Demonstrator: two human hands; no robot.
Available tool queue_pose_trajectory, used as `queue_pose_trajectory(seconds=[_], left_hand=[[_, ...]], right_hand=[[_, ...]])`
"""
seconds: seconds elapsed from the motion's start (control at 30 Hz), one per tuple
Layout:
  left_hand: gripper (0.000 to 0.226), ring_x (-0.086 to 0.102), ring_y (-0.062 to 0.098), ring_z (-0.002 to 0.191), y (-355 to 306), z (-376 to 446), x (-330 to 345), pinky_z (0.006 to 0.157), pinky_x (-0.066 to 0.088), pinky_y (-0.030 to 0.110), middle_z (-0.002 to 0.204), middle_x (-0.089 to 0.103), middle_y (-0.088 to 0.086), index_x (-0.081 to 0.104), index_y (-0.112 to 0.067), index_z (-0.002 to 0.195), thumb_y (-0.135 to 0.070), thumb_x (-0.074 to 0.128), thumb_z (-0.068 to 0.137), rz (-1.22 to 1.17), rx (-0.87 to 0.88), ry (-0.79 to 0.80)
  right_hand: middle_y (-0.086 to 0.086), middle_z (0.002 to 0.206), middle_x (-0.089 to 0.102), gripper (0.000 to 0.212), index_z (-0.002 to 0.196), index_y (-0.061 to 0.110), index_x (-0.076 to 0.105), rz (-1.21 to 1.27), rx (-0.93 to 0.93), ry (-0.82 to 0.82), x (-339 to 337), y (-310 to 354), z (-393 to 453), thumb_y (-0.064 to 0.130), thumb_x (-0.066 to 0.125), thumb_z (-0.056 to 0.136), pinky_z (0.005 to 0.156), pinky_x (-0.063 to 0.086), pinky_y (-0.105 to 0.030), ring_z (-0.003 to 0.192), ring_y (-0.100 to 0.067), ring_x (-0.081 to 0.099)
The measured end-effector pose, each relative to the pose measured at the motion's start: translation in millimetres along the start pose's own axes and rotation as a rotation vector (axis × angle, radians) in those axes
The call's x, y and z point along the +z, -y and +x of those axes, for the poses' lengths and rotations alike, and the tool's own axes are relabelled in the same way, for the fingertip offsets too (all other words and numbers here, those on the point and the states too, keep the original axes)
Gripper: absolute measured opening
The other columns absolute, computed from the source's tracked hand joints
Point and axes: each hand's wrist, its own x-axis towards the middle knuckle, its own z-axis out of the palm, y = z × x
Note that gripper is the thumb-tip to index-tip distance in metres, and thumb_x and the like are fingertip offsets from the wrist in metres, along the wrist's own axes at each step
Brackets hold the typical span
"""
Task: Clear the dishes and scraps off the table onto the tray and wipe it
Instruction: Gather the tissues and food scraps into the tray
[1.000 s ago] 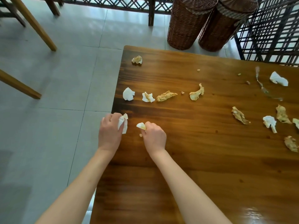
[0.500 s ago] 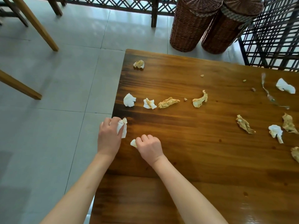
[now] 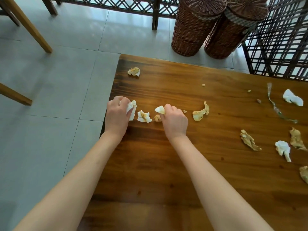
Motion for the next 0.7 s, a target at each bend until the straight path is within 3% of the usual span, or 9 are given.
queue_pose_trajectory(seconds=[0.1, 0.2, 0.37, 0.5, 0.6, 0.7], left_hand=[[0.029, 0.048, 0.030, 0.114, 3, 2, 13, 0.092, 0.047, 0.037, 0.128, 0.053, 0.013, 0.059, -0.011, 0.112, -0.023, 0.064, 0.086, 0.082, -0.011, 0.123], [0.036, 0.044, 0.032, 0.119, 4, -2, 20, 0.095, 0.044, 0.041, 0.133, 0.049, 0.013, 0.055, -0.017, 0.119, -0.023, 0.066, 0.085, 0.146, -0.037, 0.172], [0.034, 0.049, 0.034, 0.104, 0, -7, 22, 0.082, 0.049, 0.039, 0.118, 0.055, 0.018, 0.060, -0.013, 0.117, -0.009, 0.066, 0.084, 0.167, -0.067, 0.129], [0.030, 0.052, 0.030, 0.097, -6, -6, 14, 0.077, 0.052, 0.034, 0.111, 0.057, 0.017, 0.062, -0.011, 0.112, -0.005, 0.067, 0.082, 0.023, -0.090, 0.051], [0.033, 0.053, 0.028, 0.095, -23, -2, 11, 0.074, 0.049, 0.029, 0.109, 0.058, 0.016, 0.062, -0.012, 0.110, -0.006, 0.070, 0.079, -0.098, -0.057, -0.048], [0.038, 0.053, 0.027, 0.099, -45, 3, 18, 0.075, 0.046, 0.025, 0.113, 0.057, 0.015, 0.062, -0.014, 0.113, -0.007, 0.072, 0.077, -0.133, 0.014, -0.010]], right_hand=[[-0.008, 0.090, 0.059, 0.022, 0.096, 0.011, 0.059, -0.034, -0.012, 0.097, 18, -4, 6, 0.030, 0.063, 0.086, 0.053, 0.034, -0.025, 0.080, -0.022, 0.053], [-0.010, 0.103, 0.052, 0.026, 0.105, 0.015, 0.059, -0.037, -0.020, 0.136, 31, -6, 0, 0.035, 0.059, 0.089, 0.054, 0.041, -0.026, 0.089, -0.023, 0.048], [-0.008, 0.087, 0.058, 0.030, 0.090, 0.014, 0.062, -0.067, -0.082, 0.085, 35, -10, -13, 0.043, 0.062, 0.084, 0.050, 0.042, -0.027, 0.075, -0.022, 0.051], [-0.009, 0.070, 0.062, 0.025, 0.078, 0.008, 0.062, -0.013, -0.109, 0.150, 27, -13, -12, 0.030, 0.072, 0.079, 0.047, 0.039, -0.025, 0.063, -0.024, 0.056], [-0.008, 0.066, 0.062, 0.022, 0.075, 0.007, 0.060, 0.068, -0.018, 0.103, 16, -26, -12, 0.026, 0.068, 0.083, 0.048, 0.034, -0.025, 0.060, -0.024, 0.056], [-0.008, 0.073, 0.061, 0.024, 0.078, 0.008, 0.056, 0.060, 0.129, 0.052, 3, -53, 1, 0.029, 0.059, 0.088, 0.051, 0.036, -0.029, 0.070, -0.026, 0.055]])
